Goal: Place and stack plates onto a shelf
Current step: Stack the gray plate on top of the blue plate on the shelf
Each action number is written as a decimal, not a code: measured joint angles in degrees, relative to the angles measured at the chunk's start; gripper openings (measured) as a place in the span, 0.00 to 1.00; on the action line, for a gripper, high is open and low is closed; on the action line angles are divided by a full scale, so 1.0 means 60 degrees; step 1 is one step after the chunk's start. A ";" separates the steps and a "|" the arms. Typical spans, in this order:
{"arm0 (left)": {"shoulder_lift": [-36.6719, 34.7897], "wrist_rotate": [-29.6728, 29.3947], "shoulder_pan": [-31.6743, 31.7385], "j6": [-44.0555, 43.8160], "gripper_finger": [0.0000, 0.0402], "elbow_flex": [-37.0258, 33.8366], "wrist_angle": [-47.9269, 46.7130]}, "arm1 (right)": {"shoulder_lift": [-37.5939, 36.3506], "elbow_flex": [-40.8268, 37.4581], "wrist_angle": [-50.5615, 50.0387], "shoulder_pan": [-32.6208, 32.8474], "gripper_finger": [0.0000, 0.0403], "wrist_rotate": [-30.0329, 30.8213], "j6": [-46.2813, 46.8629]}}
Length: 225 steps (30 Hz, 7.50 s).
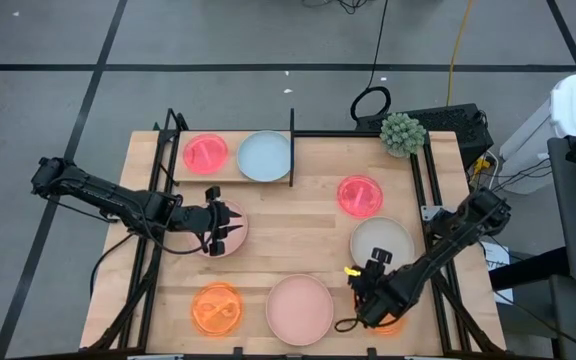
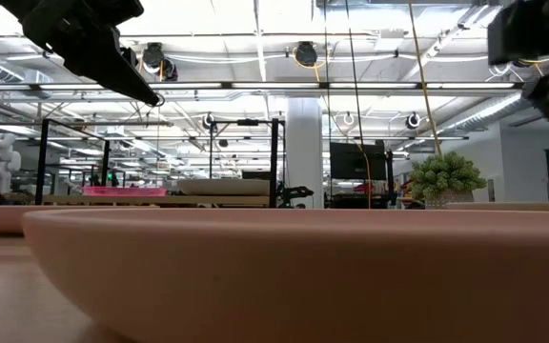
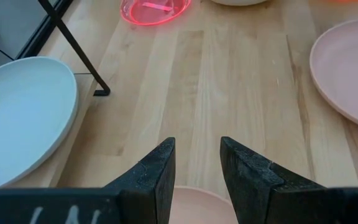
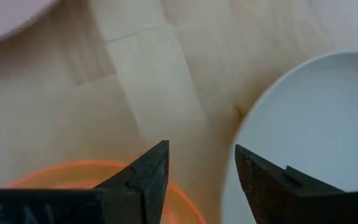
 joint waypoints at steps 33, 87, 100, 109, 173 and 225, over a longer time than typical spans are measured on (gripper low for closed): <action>0.0000 -0.0001 0.0000 0.0262 0.33 0.0000 0.0044 | -0.0488 -0.0980 0.0924 -0.0411 0.02 -0.0695 0.0147; 0.0033 -0.0063 -0.1151 -0.1779 0.33 0.0004 -0.0047 | -0.0506 0.2782 0.2990 -0.2150 0.00 0.3150 -0.8185; 0.0033 -0.0353 -0.2003 -0.2561 0.33 0.0004 -0.0069 | -0.0568 0.2782 0.7164 -0.3427 0.00 0.2866 -1.2982; 0.0033 -0.0798 -0.2211 -0.2736 0.33 0.0004 -0.0084 | -0.0568 0.2778 0.9073 -0.4974 0.00 0.0765 -1.4248; 0.0033 -0.1444 -0.2608 -0.3479 0.33 0.0004 -0.0044 | 0.2025 0.2764 0.9360 -0.8794 0.00 -0.2935 -1.5033; 0.0033 -0.1516 -0.2605 -0.3479 0.33 0.0004 -0.0040 | 0.2361 0.2771 0.8784 -0.9034 0.20 -0.1653 -1.6444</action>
